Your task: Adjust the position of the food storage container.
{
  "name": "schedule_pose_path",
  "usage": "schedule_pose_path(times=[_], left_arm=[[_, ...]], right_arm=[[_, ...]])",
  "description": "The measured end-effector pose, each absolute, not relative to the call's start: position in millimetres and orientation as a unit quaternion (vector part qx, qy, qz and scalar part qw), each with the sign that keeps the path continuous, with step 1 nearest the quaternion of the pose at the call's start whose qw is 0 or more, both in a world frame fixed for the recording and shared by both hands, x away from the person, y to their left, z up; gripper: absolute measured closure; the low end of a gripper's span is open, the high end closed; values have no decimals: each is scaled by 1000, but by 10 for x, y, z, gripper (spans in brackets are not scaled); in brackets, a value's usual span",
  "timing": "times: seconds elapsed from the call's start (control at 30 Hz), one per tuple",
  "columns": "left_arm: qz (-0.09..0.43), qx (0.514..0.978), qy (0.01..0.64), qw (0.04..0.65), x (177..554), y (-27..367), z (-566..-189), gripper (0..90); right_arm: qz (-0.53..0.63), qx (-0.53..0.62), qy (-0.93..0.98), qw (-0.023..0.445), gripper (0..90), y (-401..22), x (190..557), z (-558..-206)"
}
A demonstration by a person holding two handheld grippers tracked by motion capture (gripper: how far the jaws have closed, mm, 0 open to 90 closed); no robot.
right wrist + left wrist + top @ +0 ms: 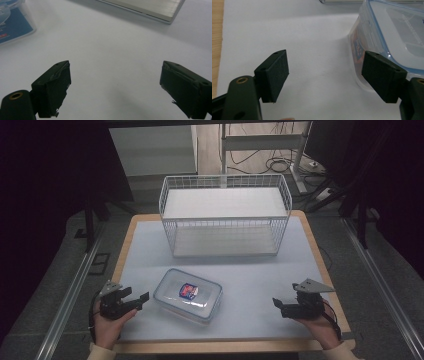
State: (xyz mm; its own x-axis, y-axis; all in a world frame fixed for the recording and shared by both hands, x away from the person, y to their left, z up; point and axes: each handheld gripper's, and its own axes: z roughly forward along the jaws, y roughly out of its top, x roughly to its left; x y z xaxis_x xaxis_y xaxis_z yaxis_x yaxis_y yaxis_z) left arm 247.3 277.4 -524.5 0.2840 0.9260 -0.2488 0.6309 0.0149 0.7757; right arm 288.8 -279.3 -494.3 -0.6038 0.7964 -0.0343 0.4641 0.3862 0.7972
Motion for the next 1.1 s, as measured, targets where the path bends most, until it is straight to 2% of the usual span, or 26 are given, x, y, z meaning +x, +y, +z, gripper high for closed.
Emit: schedule_pose_path(times=[0.43,0.7,0.8,0.83,0.87,0.9,1.1], left_arm=[[176,677,558,446,2417,2792,-5114,218],[170,687,523,475,2315,2699,-4896,244],[158,697,503,486,2287,2615,-4835,326],[160,698,497,489,2271,2584,-4817,368],[158,701,492,492,2258,2554,-4801,453],[154,703,489,493,2250,2532,-4791,453],[110,725,457,504,2200,2375,-4740,739]], right_arm=[[385,388,805,229,110,-2795,2884,-4942],[381,389,806,233,111,-2798,2890,-4950],[382,387,805,236,113,-2808,2878,-4944],[382,387,805,236,113,-2811,2877,-4944],[383,387,805,236,113,-2815,2879,-4944],[383,387,805,236,113,-2815,2879,-4944],[382,385,806,236,113,-2812,2884,-4954]])
